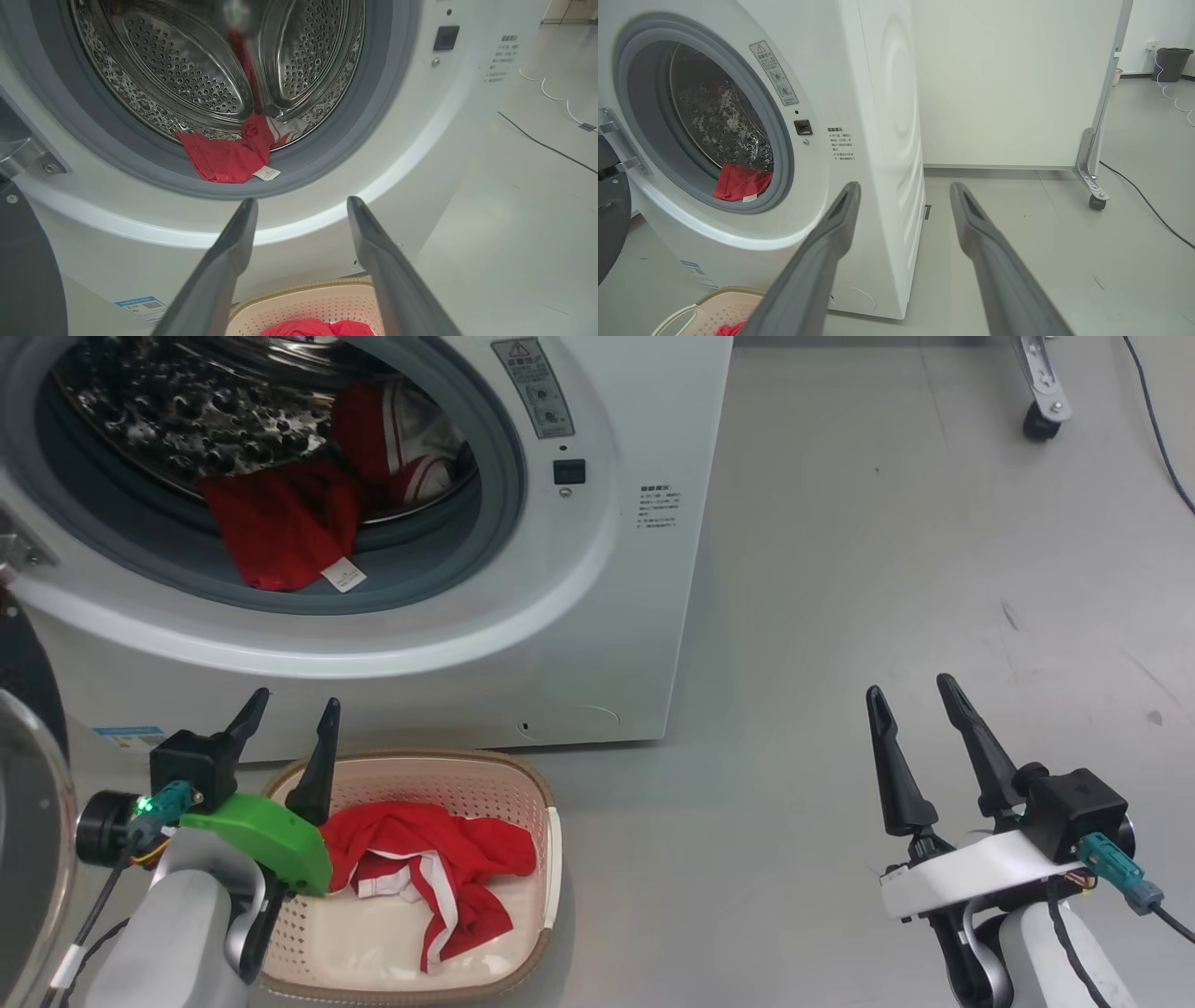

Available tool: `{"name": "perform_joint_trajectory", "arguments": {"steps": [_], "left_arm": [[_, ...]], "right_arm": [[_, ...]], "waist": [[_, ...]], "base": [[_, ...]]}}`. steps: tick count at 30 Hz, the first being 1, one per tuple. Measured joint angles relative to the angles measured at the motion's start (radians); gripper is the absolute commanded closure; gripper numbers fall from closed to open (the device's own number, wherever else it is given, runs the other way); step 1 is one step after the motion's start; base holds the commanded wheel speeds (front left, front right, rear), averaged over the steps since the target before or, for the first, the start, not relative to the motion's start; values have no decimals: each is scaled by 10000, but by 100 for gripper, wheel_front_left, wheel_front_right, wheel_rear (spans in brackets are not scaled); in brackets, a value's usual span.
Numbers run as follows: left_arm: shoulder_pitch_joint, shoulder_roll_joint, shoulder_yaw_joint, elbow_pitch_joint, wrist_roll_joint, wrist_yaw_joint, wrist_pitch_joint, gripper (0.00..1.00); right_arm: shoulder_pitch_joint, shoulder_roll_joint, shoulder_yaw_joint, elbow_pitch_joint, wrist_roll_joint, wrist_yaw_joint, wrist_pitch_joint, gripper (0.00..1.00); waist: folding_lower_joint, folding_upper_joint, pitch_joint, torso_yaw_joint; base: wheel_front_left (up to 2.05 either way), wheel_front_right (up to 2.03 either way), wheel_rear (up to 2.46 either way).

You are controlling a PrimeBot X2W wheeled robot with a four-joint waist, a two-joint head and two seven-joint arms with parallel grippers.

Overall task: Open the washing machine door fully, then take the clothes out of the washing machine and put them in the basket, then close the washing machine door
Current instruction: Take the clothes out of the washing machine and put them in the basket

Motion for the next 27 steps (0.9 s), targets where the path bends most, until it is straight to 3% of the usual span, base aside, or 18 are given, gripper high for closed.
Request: {"name": "perform_joint_trajectory", "arguments": {"steps": [12, 27], "left_arm": [[1074, -117, 395, -1438, 228, 293, -21, 0], [2292, -430, 974, -2604, 456, 683, -29, 0]], "right_arm": [[487, -19, -52, 8, 0, 46, 0, 0], [860, -13, -94, -8, 25, 46, 0, 0]], "waist": [[0, 0, -811, 617], [0, 0, -1252, 631]], "base": [[0, 0, 0], [0, 0, 0]]}}
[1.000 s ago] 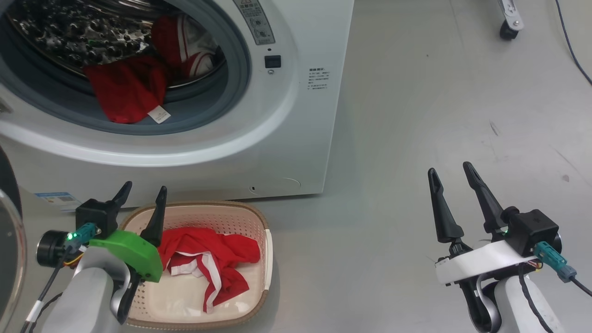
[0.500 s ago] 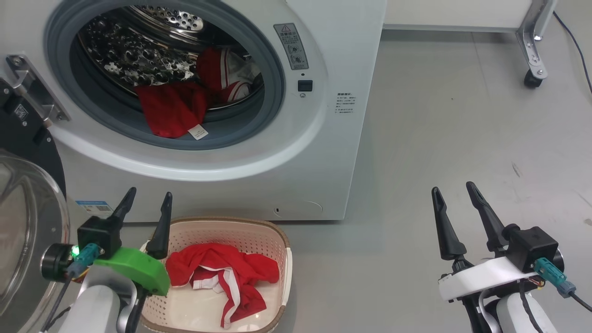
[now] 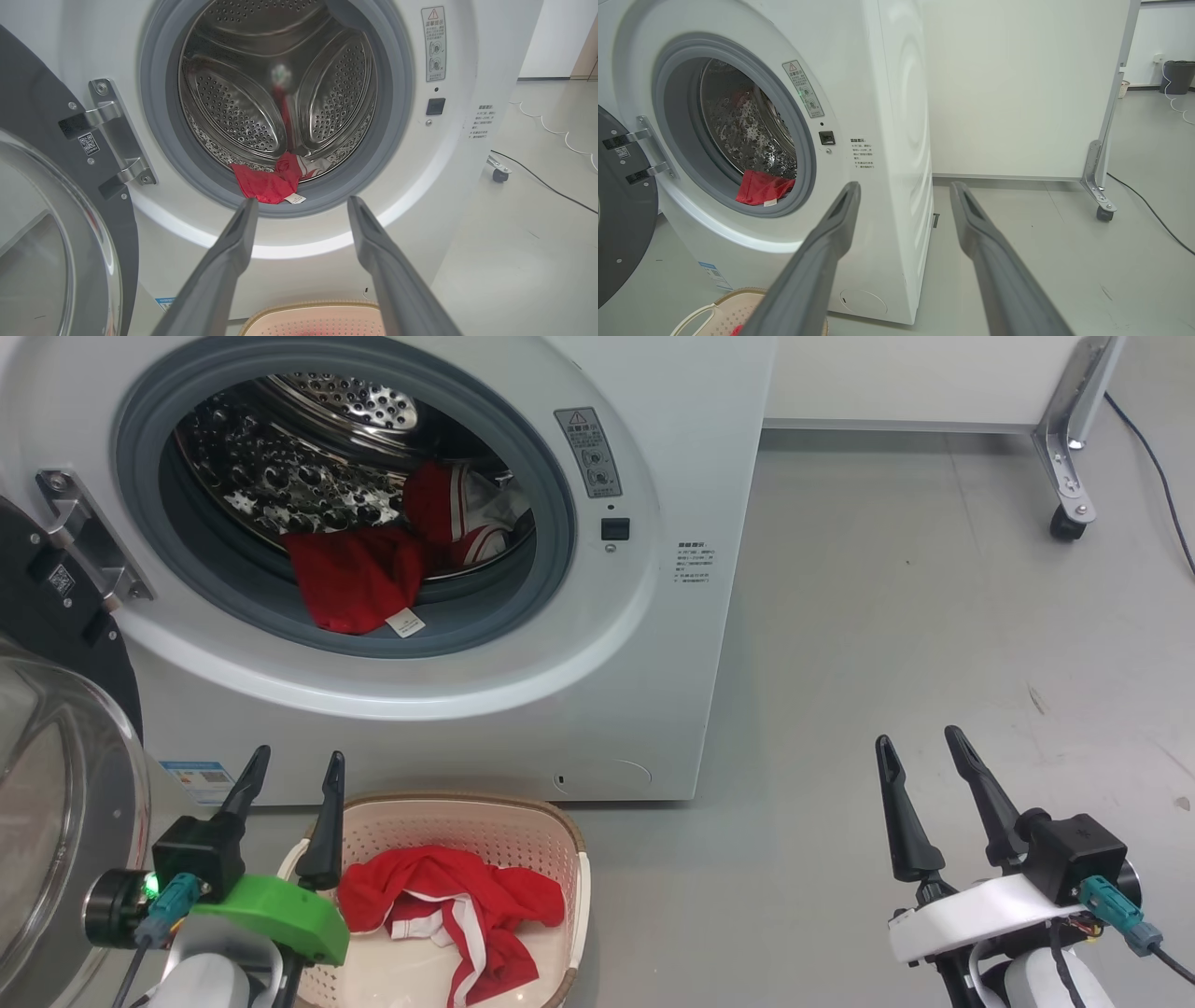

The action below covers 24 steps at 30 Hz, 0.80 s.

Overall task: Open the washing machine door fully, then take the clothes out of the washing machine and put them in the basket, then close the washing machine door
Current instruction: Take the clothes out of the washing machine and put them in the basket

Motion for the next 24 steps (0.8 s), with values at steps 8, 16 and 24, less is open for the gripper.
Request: {"name": "perform_joint_trajectory", "arguments": {"steps": [8, 16, 24], "left_arm": [[312, -4, 73, -351, 142, 23, 0, 0], [656, -36, 100, -627, 249, 21, 0, 0], [765, -115, 140, -828, 332, 21, 0, 0]], "right_arm": [[22, 2, 2, -2, 0, 2, 0, 0], [210, 10, 10, 4, 0, 4, 0, 0], [230, 33, -249, 119, 0, -291, 0, 0]], "waist": [[0, 0, -79, -52], [0, 0, -163, -139], [0, 0, -74, -184]], "base": [[0, 0, 0], [0, 0, 0], [0, 0, 0]]}}
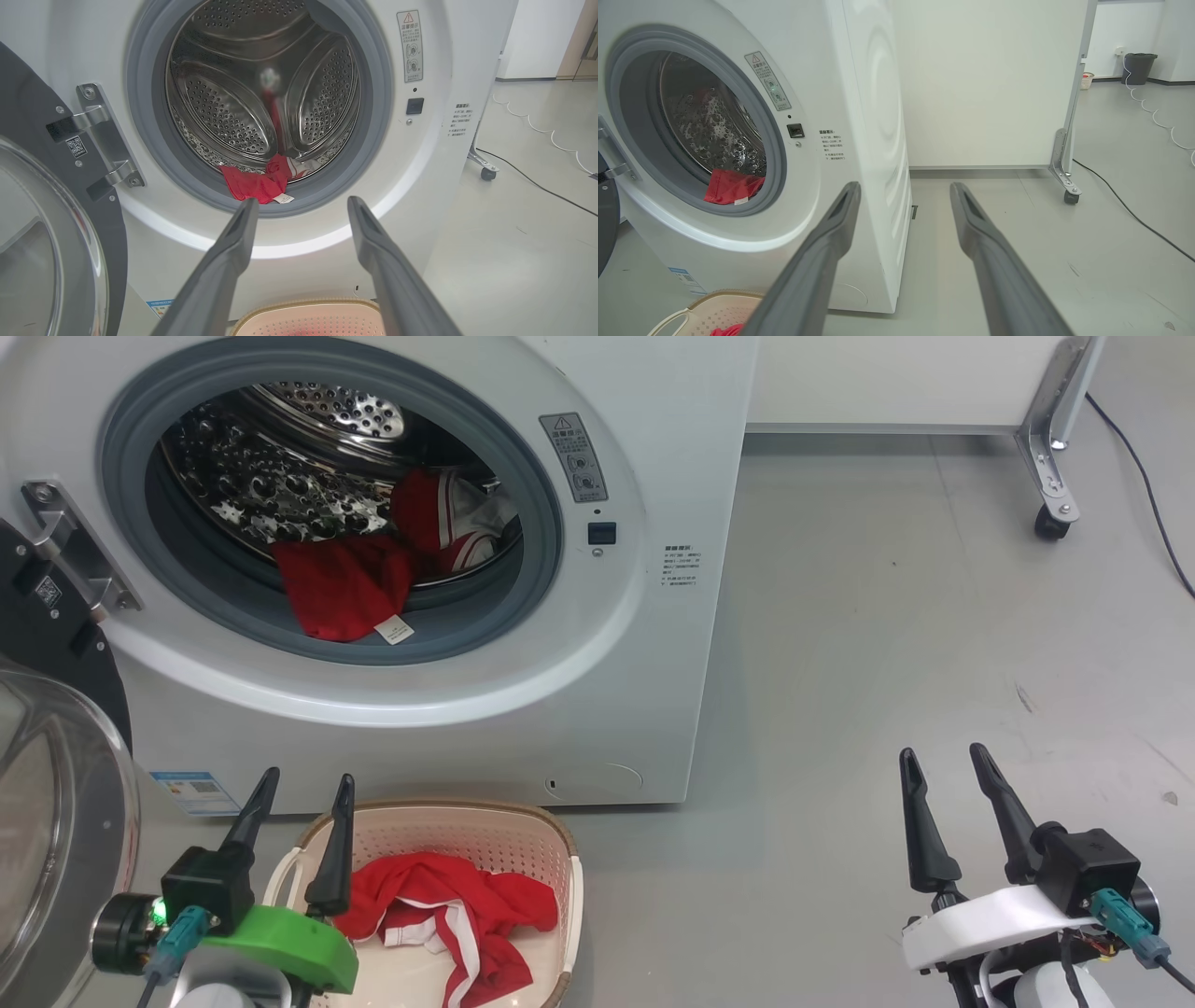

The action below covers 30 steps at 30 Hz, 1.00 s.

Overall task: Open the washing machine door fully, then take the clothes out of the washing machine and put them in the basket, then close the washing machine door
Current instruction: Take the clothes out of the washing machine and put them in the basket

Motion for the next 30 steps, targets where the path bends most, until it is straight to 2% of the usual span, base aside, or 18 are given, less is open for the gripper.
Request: {"name": "perform_joint_trajectory", "arguments": {"steps": [13, 30], "left_arm": [[161, -107, 115, -138, 88, -6, 0, 0], [230, -190, 240, -255, 268, -21, 0, 0]], "right_arm": [[-2, 15, 17, 17, -10, -153, 0, 0], [-4, 29, 38, 44, -15, -155, 0, 0]], "waist": [[0, 0, 75, -14], [0, 0, 83, -73]], "base": [[0, 0, 0], [0, 0, 0]]}}
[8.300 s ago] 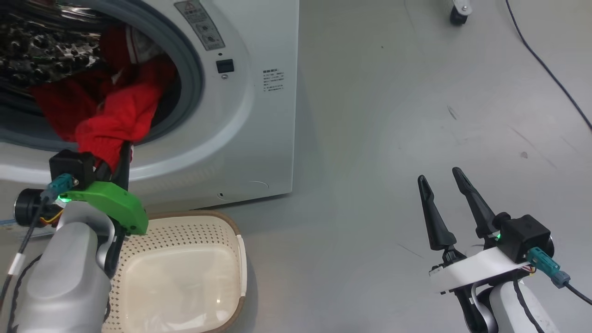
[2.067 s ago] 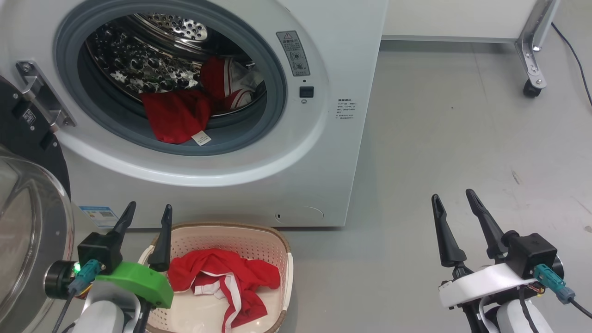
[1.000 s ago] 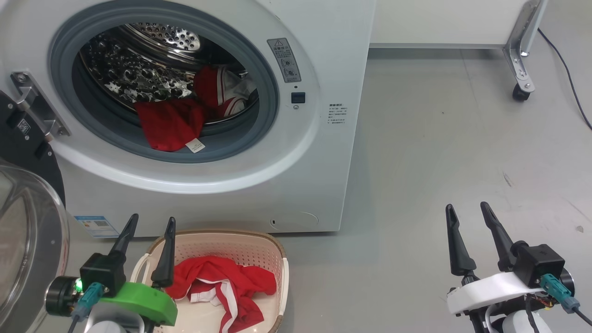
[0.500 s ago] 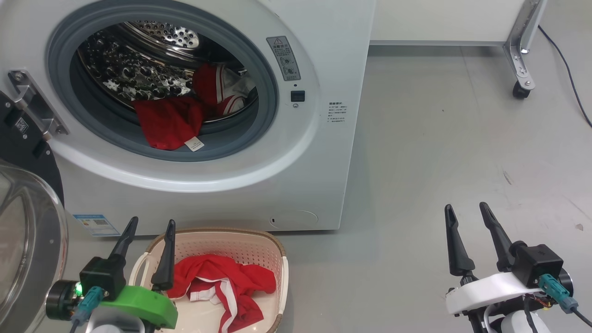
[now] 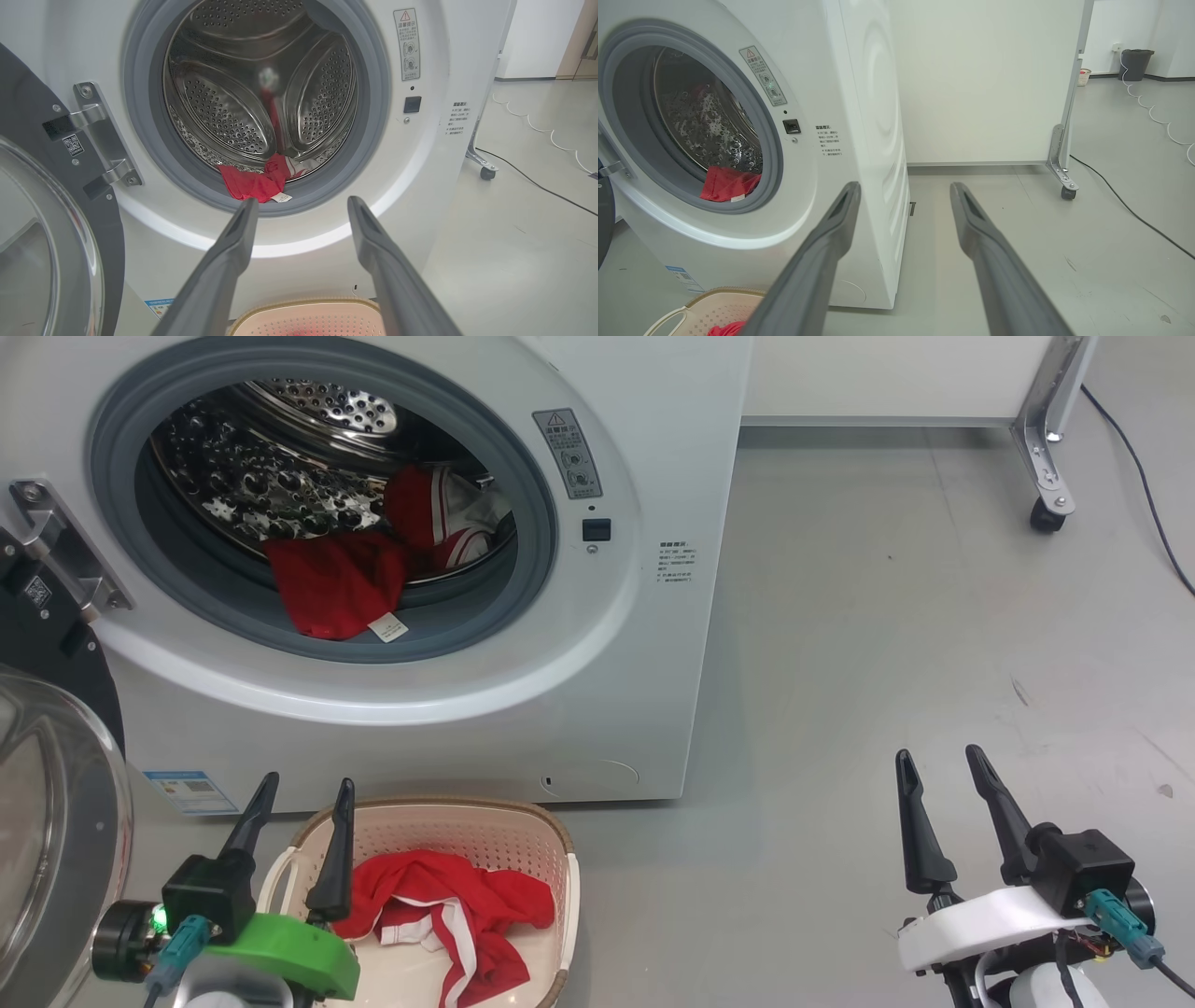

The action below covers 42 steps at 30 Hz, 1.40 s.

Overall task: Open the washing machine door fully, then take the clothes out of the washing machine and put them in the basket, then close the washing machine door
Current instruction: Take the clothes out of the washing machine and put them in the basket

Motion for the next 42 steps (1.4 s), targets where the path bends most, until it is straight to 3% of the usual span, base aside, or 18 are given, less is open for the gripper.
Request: {"name": "perform_joint_trajectory", "arguments": {"steps": [28, 42], "left_arm": [[-5, 27, 263, -433, 153, -109, 0, 0], [-914, 863, 242, -477, 535, -263, 487, 0]], "right_arm": [[-48, 12, 221, -163, -12, 2, 0, 0], [-675, 17, 761, -343, -12, 12, 0, 0]], "waist": [[0, 0, 864, -322], [0, 0, 2091, -861]], "base": [[0, 0, 0], [0, 0, 0]]}}
